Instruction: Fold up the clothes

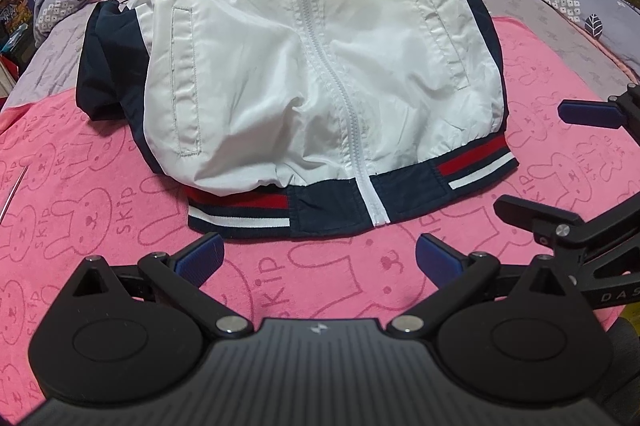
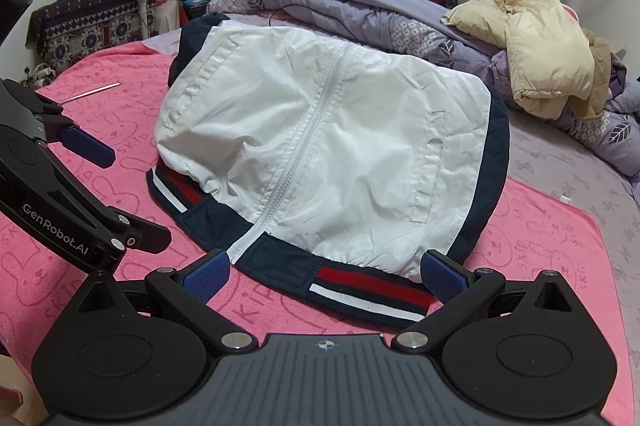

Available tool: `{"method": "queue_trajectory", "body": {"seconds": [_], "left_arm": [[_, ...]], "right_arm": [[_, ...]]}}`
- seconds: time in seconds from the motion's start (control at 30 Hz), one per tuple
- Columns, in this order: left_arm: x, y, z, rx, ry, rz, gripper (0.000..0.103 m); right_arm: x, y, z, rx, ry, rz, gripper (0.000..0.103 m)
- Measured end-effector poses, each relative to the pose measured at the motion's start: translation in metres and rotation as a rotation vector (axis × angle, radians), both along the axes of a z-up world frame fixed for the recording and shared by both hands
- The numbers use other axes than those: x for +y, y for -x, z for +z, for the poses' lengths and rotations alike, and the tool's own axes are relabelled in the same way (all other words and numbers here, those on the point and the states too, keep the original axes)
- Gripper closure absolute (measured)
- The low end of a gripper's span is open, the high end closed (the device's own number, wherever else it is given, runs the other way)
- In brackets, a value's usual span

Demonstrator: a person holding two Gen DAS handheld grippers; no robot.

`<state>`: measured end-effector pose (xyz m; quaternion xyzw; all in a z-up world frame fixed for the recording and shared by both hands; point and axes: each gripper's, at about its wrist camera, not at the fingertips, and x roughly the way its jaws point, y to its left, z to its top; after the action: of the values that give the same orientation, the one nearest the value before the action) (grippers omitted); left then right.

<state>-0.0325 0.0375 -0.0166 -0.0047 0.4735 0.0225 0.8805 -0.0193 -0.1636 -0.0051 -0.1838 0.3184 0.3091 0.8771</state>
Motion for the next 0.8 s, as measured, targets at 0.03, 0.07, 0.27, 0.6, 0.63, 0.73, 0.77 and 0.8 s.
{"method": "queue_trajectory", "body": {"seconds": [0.03,0.07,0.27,0.6,0.63,0.73,0.77,0.8], "left_arm": [[0.0,-0.001,0.0,0.001,0.0,0.001,0.0],[0.0,-0.001,-0.001,0.002,-0.001,0.002,0.0],[-0.001,-0.005,-0.003,0.007,-0.006,0.004,0.0],[0.021,0.002,-0.023,-0.006,-0.109,0.036,0.0],[0.027,0.003,-0.028,0.004,-0.11,0.046,0.0],[0.045,0.009,-0.041,0.026,-0.099,0.068,0.0],[0.048,0.01,-0.045,0.031,-0.096,0.072,0.0],[0.051,0.012,-0.048,0.034,-0.097,0.075,0.0]], "right_arm": [[0.0,0.0,0.0,0.002,0.0,-0.002,0.0],[0.0,0.0,-0.001,0.003,-0.001,-0.002,0.0],[-0.001,-0.002,-0.005,0.01,0.0,-0.008,0.0],[-0.015,-0.008,-0.045,-0.016,0.088,-0.078,0.0],[-0.018,-0.009,-0.053,-0.016,0.107,-0.089,0.0],[-0.025,-0.018,-0.073,0.01,0.108,-0.138,0.0],[-0.027,-0.021,-0.078,0.004,0.096,-0.158,0.0],[-0.027,-0.025,-0.081,-0.008,0.083,-0.178,0.0]]}}
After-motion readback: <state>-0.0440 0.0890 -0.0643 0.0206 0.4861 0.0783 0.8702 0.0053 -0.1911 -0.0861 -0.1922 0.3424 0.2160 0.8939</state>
